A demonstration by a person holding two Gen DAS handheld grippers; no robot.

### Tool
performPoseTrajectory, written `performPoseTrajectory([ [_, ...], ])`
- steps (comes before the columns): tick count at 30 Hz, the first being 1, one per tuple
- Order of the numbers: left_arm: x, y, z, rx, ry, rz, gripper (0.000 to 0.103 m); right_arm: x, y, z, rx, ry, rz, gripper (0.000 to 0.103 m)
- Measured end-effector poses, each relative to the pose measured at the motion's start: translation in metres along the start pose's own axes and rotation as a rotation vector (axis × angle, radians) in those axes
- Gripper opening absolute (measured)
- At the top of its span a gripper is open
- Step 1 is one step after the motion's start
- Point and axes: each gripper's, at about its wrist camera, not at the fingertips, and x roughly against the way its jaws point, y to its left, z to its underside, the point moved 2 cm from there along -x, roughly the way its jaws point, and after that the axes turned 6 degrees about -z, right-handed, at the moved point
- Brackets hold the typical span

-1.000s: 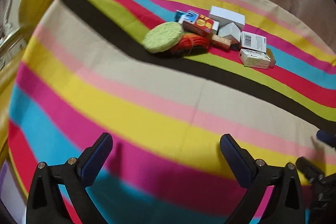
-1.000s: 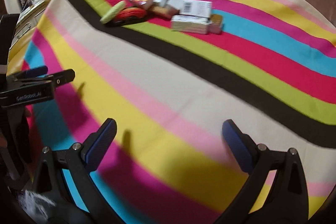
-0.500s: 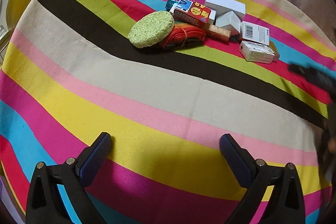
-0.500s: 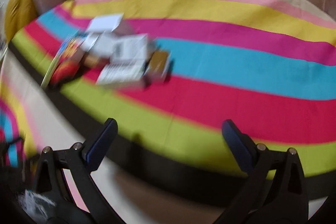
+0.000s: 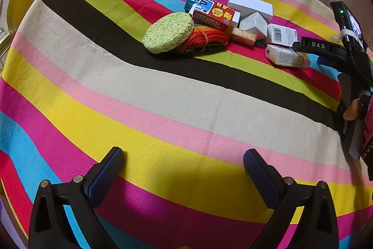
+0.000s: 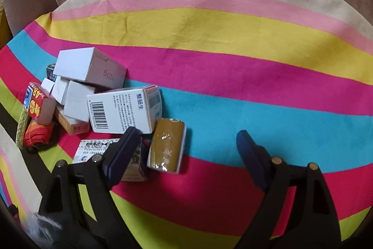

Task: Organize objects
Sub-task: 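Grasp the gold box with the right tool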

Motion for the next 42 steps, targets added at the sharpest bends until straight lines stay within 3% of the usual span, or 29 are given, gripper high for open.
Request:
performPoseTrajectory([
  [3, 0.0, -0.001, 0.0, 0.0, 0.0, 0.0, 0.103, 0.008, -0.008, 0.008, -0.036, -0.009, 0.016, 0.087],
  [7, 0.0, -0.001, -0.001, 0.001, 0.0, 0.0, 0.103, 0.006, -0.022, 0.018, -0.099, 0.059, 0.018, 0.072],
  [10, -0.001, -0.001, -0.002, 0.001, 0.001, -0.001, 0.103, 0.004, -0.009, 0.017, -0.035, 0.061, -0.012, 0.072],
  [16, 0.0, 0.0, -0.002, 0.005, 0.001, -0.002, 0.103, -0.013, 0.018, 0.01, 0.076, 0.098, 0.032, 0.071],
  [18, -0.001, 0.0, -0.003, 0.006, 0.001, -0.002, 0.103, -0.008, 0.015, 0.014, 0.055, 0.093, 0.016, 0.063],
  [20, 0.0, 0.0, -0.003, 0.007, 0.001, -0.002, 0.103, 0.003, 0.013, 0.023, 0.059, 0.087, 0.01, 0.032],
  [27, 0.0, 0.0, -0.003, 0.004, 0.001, -0.001, 0.103, 0.07, 0.008, 0.093, 0.184, 0.096, -0.137, 0.032],
  [30, 0.001, 0.0, -0.004, 0.003, 0.002, -0.002, 0.103, 0.094, 0.002, 0.127, 0.226, 0.09, -0.146, 0.032],
  [36, 0.001, 0.001, -0.004, 0.001, 0.003, -0.006, 0.103, 0.091, -0.014, 0.121, 0.227, 0.092, -0.153, 0.034],
  [39, 0.001, 0.002, -0.004, 0.0, 0.002, -0.006, 0.103, 0.089, -0.019, 0.116, 0.215, 0.101, -0.164, 0.059],
  [42, 0.002, 0.001, -0.004, 0.0, 0.003, -0.01, 0.103, 0.081, -0.014, 0.11, 0.219, 0.102, -0.15, 0.064],
])
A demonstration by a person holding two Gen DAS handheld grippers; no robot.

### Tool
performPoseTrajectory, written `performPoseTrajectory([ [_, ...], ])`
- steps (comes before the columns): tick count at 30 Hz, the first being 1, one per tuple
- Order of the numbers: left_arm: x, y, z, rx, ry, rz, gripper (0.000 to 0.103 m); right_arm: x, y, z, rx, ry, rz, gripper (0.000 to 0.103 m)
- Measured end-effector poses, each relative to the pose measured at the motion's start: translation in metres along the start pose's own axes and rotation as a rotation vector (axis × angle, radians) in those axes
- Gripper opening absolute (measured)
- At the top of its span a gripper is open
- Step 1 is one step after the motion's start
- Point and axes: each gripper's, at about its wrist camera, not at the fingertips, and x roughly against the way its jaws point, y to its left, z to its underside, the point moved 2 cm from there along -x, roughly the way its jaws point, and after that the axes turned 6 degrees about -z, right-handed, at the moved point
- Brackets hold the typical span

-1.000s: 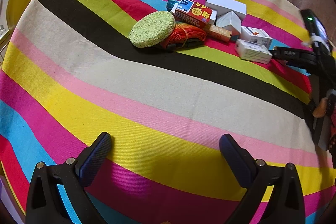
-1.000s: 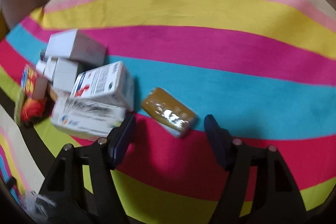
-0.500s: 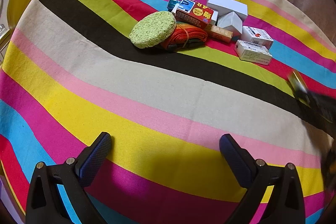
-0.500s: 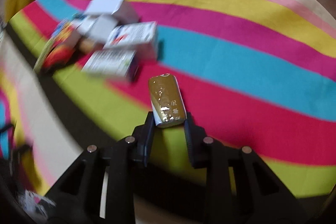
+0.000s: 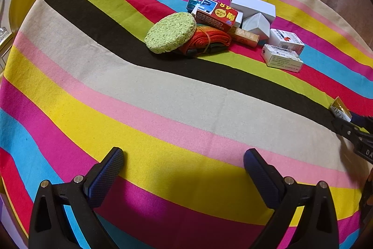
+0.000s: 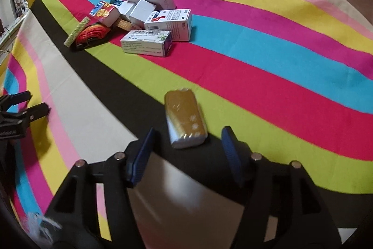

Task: Organize objects
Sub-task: 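Grasp the gold box with the right tool, then grasp the white Penciclovir cream box with the left tool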

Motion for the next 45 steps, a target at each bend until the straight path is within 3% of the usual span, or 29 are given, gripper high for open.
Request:
performPoseTrajectory([
  [1, 0.001, -0.001, 0.0, 0.007, 0.005, -0.009, 0.103, -0.002, 0.0, -0.002, 0.0, -0.001, -0.005, 0.062],
  [4, -0.001, -0.01, -0.005, 0.016, 0.026, -0.014, 0.103, 0.0, -0.003, -0.001, -0.017, -0.016, -0.003, 0.032],
  [13, -0.031, -0.128, -0.063, -0.133, 0.033, 0.085, 0.103, -0.003, -0.003, 0.001, -0.017, -0.014, 0.005, 0.032],
  [16, -0.048, -0.153, -0.091, -0.103, 0.056, 0.094, 0.103, -0.003, -0.003, 0.0, -0.011, -0.013, 0.01, 0.032],
  [19, -0.063, -0.159, -0.115, -0.027, 0.06, 0.086, 0.103, -0.003, -0.003, 0.0, -0.009, -0.013, 0.013, 0.032],
  [22, -0.072, -0.163, -0.125, -0.024, 0.045, 0.055, 0.102, -0.003, -0.003, -0.001, -0.01, -0.012, 0.013, 0.032],
  [25, -0.062, -0.163, -0.118, -0.066, -0.021, 0.05, 0.075, -0.003, -0.004, -0.001, -0.013, -0.012, 0.01, 0.032],
  [33, -0.021, -0.118, -0.057, -0.144, -0.034, 0.103, 0.075, -0.002, -0.004, -0.003, -0.013, -0.008, 0.007, 0.032],
  [41, 0.028, -0.05, 0.0, -0.145, -0.043, 0.071, 0.075, -0.001, -0.003, -0.001, -0.013, -0.008, 0.008, 0.032],
  [44, 0.023, -0.033, 0.011, -0.151, -0.062, 0.034, 0.075, -0.001, -0.003, -0.001, -0.014, -0.008, 0.007, 0.032],
  [45, 0.024, -0.029, 0.014, -0.125, -0.066, 0.059, 0.075, -0.001, -0.003, -0.001, -0.015, -0.008, 0.005, 0.032],
])
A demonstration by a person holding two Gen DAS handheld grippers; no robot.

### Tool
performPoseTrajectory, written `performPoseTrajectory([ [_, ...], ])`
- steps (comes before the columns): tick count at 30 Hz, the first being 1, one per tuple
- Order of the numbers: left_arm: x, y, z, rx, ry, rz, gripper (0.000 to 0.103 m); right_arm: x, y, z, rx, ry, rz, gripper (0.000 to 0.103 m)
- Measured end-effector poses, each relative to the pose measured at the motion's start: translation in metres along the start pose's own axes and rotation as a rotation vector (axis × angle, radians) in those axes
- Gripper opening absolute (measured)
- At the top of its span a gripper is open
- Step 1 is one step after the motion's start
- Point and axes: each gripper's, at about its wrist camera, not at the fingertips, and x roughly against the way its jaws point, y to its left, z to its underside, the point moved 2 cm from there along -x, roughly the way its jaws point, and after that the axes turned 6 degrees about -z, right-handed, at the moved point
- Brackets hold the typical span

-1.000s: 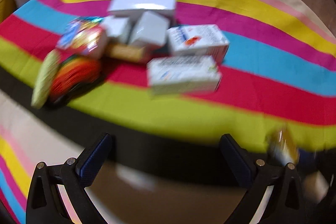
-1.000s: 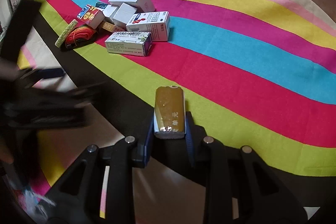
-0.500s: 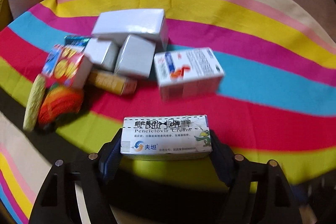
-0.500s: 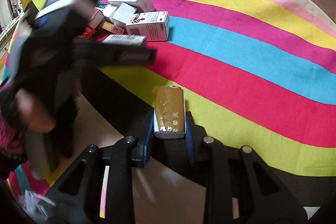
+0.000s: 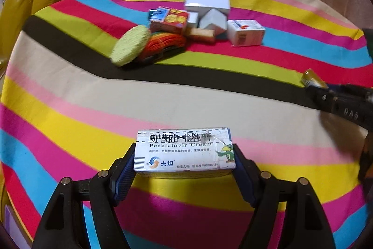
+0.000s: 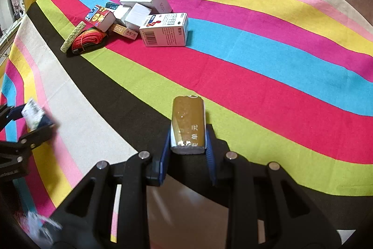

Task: Organize objects
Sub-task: 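Grasp the white Penciclovir cream box with the left tool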

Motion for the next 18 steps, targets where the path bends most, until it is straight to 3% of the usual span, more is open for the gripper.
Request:
performPoseTrajectory([
  [4, 0.001, 0.007, 0.004, 0.08, 0.006, -0.004, 0.075, 0.0, 0.001, 0.0, 0.0, 0.0, 0.0, 0.032],
  [18, -0.01, 0.003, 0.002, 0.086, 0.009, -0.019, 0.076, 0.013, 0.011, 0.011, 0.002, -0.001, 0.022, 0.032],
])
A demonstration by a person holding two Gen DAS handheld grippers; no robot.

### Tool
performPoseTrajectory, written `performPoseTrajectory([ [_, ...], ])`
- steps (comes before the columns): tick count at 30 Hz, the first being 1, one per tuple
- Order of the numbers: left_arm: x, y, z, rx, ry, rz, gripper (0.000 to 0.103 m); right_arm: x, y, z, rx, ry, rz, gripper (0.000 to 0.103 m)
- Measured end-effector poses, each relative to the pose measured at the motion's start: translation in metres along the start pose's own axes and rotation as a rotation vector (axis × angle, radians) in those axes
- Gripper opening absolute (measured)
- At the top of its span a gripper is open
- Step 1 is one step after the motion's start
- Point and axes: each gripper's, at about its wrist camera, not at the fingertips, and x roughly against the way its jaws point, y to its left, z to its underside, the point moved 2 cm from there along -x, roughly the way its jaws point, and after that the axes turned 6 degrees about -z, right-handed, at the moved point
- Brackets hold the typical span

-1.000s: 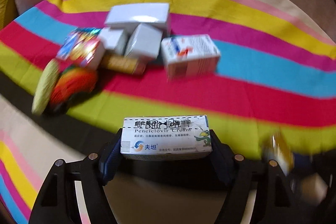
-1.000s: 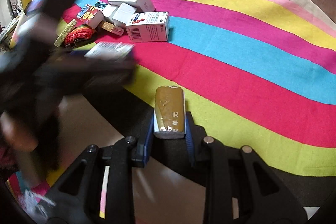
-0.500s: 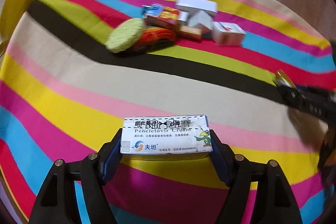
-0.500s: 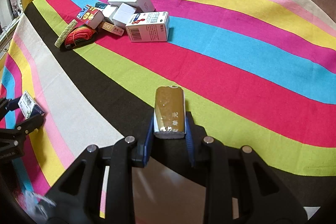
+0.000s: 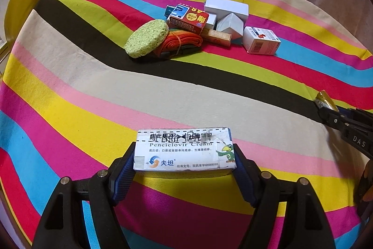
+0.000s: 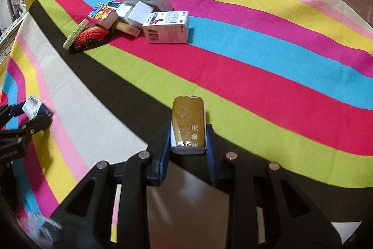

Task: Organize objects
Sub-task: 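Grasp the white Penciclovir cream box with the left tool, then carry the cream box and gold box in both tools over the storage box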

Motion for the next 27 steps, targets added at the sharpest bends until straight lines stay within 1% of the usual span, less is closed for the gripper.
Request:
performPoseTrajectory([
  [2, 0.0, 0.0, 0.0, 0.002, 0.0, -0.001, 0.076, 0.002, -0.003, 0.001, -0.039, 0.005, 0.027, 0.032],
  [5, -0.001, 0.0, 0.0, 0.005, 0.0, -0.003, 0.076, 0.012, -0.001, 0.007, -0.106, -0.007, 0.013, 0.032],
  [8, -0.001, 0.0, 0.0, 0.006, 0.0, -0.006, 0.076, 0.022, 0.019, 0.015, -0.085, -0.009, 0.009, 0.032],
  [14, -0.002, 0.004, -0.001, 0.021, 0.001, -0.017, 0.076, 0.042, 0.062, 0.035, -0.039, -0.019, -0.036, 0.032],
  [16, -0.002, 0.004, -0.001, 0.024, 0.001, -0.016, 0.076, 0.048, 0.07, 0.039, -0.032, -0.027, -0.051, 0.032],
  [20, -0.002, 0.005, 0.0, 0.026, 0.001, -0.023, 0.076, 0.057, 0.083, 0.049, -0.023, -0.028, -0.079, 0.032],
  [23, -0.001, 0.006, 0.0, 0.032, 0.002, -0.032, 0.076, 0.056, 0.086, 0.058, -0.031, -0.02, -0.093, 0.032],
  [25, 0.002, 0.007, 0.003, 0.032, 0.0, -0.059, 0.076, 0.055, 0.085, 0.065, -0.041, -0.011, -0.105, 0.032],
  [27, 0.008, 0.006, 0.007, 0.03, 0.0, -0.068, 0.076, 0.058, 0.085, 0.068, -0.046, -0.017, -0.118, 0.032],
])
